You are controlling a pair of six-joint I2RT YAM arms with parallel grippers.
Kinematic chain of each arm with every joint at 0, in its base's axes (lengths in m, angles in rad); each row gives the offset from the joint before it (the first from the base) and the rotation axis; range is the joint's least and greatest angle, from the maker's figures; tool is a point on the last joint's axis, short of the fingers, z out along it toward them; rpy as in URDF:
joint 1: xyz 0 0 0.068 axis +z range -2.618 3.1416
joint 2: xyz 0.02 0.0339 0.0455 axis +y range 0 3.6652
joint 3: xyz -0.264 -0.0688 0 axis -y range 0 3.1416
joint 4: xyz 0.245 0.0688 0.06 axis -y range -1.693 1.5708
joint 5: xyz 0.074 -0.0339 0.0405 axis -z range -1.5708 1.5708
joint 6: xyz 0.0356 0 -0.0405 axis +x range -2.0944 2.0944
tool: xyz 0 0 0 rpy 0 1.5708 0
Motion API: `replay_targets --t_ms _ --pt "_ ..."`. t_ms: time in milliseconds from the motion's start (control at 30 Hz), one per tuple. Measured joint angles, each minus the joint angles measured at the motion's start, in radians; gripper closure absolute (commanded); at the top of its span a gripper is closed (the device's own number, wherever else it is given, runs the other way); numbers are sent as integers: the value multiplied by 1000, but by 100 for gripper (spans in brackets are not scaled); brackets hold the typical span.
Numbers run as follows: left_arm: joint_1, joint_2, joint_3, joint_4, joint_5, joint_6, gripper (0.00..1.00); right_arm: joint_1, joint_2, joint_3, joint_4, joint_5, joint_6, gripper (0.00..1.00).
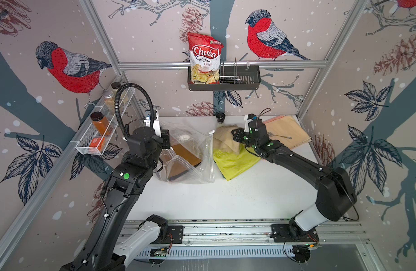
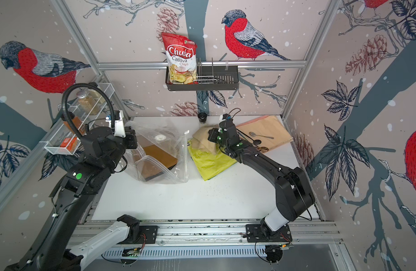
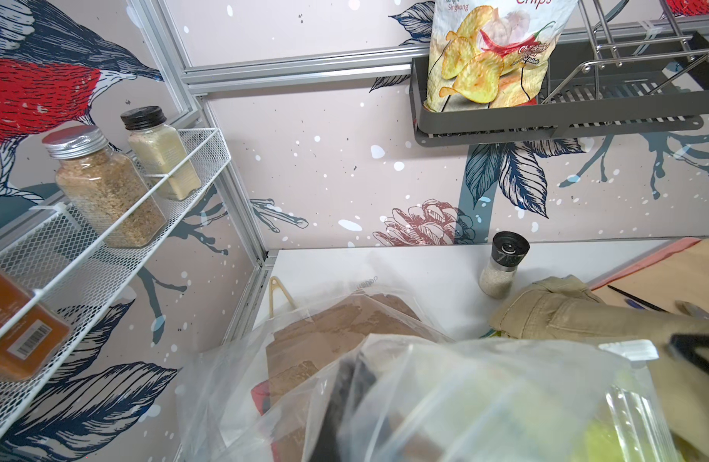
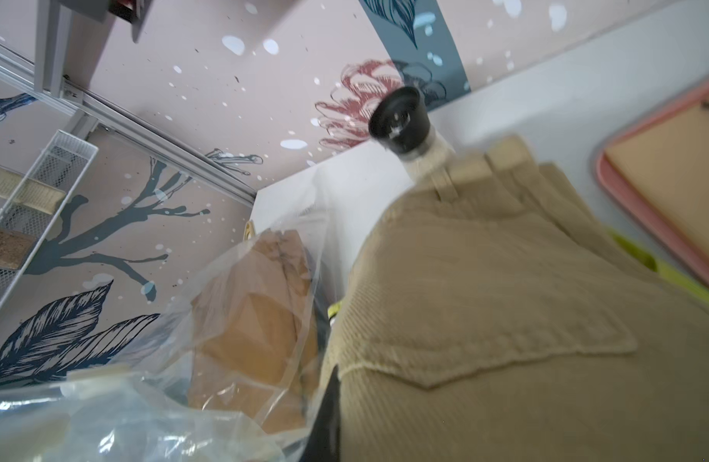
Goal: Take the trousers out of the vacuum bag
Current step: Place the trousers at the center of the board.
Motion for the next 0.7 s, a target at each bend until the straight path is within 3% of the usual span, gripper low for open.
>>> replay_targets --t_ms 200,500,700 --pt "0 12 -6 16 21 -1 100 36 -35 -88 71 73 100 100" --pt "0 16 -13 28 29 -1 100 32 -29 -75 64 119 145 100" --pt "0 31 5 30 45 -1 100 34 -53 -207 81 148 183 100"
